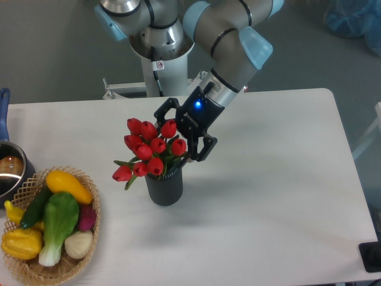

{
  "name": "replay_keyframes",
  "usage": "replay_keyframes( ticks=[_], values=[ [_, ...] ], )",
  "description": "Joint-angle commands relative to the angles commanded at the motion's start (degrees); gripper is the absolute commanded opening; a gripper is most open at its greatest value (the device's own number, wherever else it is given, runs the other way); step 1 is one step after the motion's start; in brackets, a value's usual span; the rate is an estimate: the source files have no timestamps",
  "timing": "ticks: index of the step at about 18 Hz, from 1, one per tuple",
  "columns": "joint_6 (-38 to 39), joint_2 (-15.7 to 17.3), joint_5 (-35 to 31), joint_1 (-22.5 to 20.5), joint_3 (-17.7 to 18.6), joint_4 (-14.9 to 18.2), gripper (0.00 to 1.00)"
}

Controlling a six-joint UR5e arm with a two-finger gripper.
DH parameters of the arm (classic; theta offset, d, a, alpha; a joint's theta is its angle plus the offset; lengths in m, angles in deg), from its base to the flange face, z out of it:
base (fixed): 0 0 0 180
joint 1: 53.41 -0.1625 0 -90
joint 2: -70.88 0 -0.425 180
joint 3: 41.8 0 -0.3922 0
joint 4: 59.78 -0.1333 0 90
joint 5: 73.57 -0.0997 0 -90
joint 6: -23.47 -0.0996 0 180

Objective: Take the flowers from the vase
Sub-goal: 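Lower the gripper around the tulip stems above the vase rim, then close the gripper on the tulip stems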

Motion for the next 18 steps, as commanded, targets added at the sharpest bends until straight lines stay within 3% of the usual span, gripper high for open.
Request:
replay_keyframes(
  ticks=[3, 6, 9, 18],
  values=[
    [0.0, 0.0, -0.09, 0.0, 0.09, 0.0, 0.69],
    [0.0, -0.09, -0.17, 0.0, 0.09, 0.0, 0.36],
    [0.0, 0.09, -0.53, -0.09, 0.35, 0.0, 0.14],
    [3.25, 1.23, 0.61, -0.79, -1.31, 0.09, 0.13]
  ],
)
